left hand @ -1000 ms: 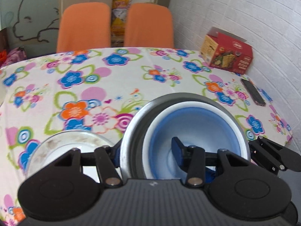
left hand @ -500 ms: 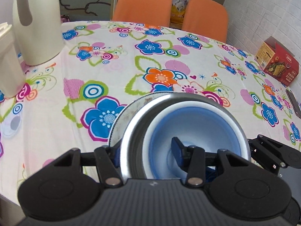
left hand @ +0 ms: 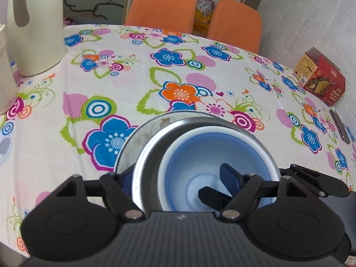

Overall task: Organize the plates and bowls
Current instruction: 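Slide the dish stack across the table toward the white kettle, then open the left tool and pull it back from the stack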

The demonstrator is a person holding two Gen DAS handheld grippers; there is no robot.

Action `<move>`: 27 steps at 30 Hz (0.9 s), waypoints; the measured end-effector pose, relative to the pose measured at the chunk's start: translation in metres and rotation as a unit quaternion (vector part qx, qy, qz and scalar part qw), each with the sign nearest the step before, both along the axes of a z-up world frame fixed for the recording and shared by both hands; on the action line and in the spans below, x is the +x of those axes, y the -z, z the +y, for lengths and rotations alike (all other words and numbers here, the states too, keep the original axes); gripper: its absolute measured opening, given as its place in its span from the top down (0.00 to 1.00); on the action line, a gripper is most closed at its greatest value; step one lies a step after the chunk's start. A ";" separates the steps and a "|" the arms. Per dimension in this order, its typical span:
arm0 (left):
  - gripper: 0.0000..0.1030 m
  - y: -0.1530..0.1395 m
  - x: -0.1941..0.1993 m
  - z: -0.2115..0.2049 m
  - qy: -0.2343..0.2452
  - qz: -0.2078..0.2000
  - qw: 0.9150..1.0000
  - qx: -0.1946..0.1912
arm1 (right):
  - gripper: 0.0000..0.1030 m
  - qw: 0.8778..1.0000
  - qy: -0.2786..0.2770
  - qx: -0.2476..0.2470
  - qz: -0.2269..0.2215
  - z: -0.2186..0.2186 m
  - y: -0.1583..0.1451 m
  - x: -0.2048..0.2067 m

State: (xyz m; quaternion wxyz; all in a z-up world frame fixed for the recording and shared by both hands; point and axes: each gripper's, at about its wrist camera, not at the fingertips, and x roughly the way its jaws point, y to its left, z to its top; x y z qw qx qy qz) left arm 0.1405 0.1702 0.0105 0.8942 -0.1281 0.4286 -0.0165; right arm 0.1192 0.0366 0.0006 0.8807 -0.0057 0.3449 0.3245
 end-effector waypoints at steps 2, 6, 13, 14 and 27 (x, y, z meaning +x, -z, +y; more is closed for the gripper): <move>0.24 0.000 0.000 0.002 -0.002 0.001 1.000 -0.004 | 0.54 1.000 0.001 0.005 0.005 -0.002 0.000 0.001; 0.20 -0.006 -0.003 0.006 -0.012 -0.011 1.000 -0.007 | 0.53 1.000 0.019 0.013 0.005 -0.008 -0.004 0.002; 0.05 -0.023 -0.011 0.003 -0.020 -0.049 0.998 0.029 | 0.52 0.998 0.048 0.023 -0.020 -0.024 -0.017 -0.001; 0.05 -0.025 -0.013 0.001 -0.020 -0.053 0.998 0.034 | 0.52 0.998 0.053 0.023 -0.025 -0.026 -0.019 -0.002; 0.02 -0.064 -0.034 -0.029 -0.064 -0.133 0.988 0.040 | 0.49 0.993 0.094 0.011 -0.067 -0.057 -0.052 0.012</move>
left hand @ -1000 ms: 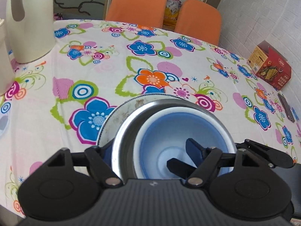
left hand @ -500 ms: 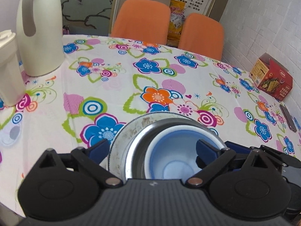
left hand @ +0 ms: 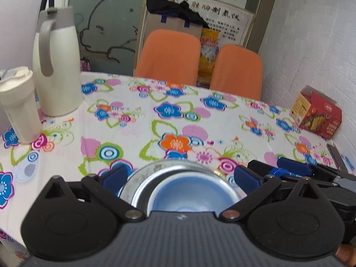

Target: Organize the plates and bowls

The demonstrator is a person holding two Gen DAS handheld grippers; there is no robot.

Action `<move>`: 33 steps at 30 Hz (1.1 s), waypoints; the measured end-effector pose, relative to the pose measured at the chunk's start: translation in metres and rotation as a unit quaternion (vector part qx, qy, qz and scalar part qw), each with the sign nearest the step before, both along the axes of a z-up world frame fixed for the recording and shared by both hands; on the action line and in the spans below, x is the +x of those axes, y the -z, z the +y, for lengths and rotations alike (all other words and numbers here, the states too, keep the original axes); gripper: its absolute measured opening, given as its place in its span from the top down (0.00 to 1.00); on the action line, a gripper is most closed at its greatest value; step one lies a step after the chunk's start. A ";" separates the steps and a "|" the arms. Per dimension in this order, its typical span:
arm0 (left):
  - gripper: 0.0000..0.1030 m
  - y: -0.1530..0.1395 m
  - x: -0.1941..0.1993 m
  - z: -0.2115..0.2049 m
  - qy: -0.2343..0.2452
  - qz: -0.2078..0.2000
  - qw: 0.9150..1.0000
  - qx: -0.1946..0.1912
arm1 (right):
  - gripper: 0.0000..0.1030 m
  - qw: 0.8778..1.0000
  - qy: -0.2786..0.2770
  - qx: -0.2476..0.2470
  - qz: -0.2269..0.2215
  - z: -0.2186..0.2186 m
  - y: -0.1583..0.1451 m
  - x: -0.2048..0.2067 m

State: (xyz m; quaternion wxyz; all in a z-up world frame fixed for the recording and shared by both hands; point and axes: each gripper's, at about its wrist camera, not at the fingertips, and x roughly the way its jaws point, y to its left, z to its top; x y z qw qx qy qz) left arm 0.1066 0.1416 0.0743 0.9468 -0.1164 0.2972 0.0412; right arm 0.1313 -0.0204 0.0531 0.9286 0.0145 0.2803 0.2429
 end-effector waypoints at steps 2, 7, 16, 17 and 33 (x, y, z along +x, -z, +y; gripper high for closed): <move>0.02 -0.013 -0.005 -0.008 -0.039 -0.049 0.998 0.006 | 0.48 1.000 0.015 0.005 0.002 -0.005 -0.008 0.012; 0.01 -0.014 -0.021 -0.025 -0.065 -0.061 0.996 0.017 | 0.47 0.994 0.093 0.057 0.011 -0.031 -0.001 0.002; 0.01 0.024 -0.059 -0.055 -0.042 -0.017 0.999 0.029 | 0.45 0.991 0.118 0.056 0.030 -0.057 0.019 -0.045; 0.01 0.028 -0.064 -0.060 -0.038 -0.013 0.999 0.036 | 0.45 0.992 0.114 0.052 0.031 -0.059 0.021 -0.051; 0.01 0.059 -0.168 -0.109 -0.005 -0.018 0.995 0.096 | 0.44 0.992 0.123 0.003 -0.012 -0.088 0.043 -0.168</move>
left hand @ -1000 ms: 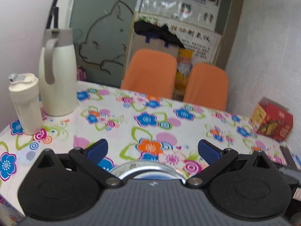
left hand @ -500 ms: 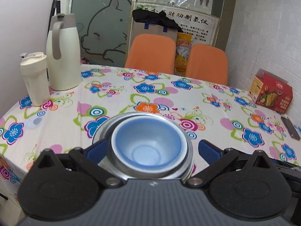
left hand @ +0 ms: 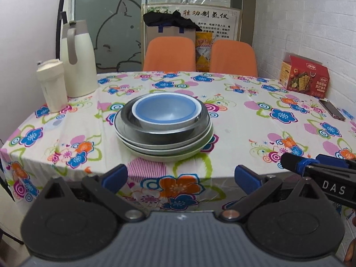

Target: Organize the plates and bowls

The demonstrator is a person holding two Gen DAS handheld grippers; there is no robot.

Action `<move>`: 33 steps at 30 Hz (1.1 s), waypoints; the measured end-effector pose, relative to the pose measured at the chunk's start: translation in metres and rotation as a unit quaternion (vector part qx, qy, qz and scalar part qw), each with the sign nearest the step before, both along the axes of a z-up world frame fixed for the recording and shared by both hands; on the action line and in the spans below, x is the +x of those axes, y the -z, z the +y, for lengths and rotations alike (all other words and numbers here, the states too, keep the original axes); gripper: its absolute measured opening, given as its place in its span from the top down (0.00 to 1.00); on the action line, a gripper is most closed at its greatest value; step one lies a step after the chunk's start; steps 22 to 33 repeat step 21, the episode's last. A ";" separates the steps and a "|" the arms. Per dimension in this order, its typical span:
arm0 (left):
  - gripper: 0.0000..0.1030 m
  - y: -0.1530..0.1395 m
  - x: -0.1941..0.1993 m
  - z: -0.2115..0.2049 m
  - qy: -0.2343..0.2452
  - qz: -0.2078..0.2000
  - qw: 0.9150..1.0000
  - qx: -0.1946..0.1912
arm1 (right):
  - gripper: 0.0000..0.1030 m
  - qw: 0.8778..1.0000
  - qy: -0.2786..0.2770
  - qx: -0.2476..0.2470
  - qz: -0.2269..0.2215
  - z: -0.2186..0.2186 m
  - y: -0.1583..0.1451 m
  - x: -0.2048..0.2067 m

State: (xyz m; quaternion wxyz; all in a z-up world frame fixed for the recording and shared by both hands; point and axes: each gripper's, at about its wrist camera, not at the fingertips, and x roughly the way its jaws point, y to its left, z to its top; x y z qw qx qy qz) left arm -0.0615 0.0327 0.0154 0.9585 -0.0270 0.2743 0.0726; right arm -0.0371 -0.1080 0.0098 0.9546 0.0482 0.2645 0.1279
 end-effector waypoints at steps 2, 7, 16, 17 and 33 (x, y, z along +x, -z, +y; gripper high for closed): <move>0.01 -0.007 -0.008 -0.004 0.003 -0.017 1.000 0.010 | 0.43 1.000 0.001 -0.003 -0.012 0.000 -0.005 -0.006; 0.01 -0.012 -0.009 -0.006 0.004 -0.026 0.999 0.018 | 0.43 1.000 -0.001 -0.006 -0.012 0.003 -0.004 -0.004; 0.01 -0.003 -0.005 -0.009 0.010 -0.004 1.000 0.013 | 0.43 1.000 0.000 -0.003 -0.004 0.003 0.003 -0.005; 0.01 -0.003 -0.005 -0.009 0.011 -0.006 1.000 0.011 | 0.43 1.000 0.000 -0.003 -0.005 0.003 0.003 -0.006; 0.01 -0.001 -0.006 -0.008 0.011 -0.005 1.000 0.007 | 0.43 1.000 0.001 0.000 -0.004 0.002 0.005 -0.007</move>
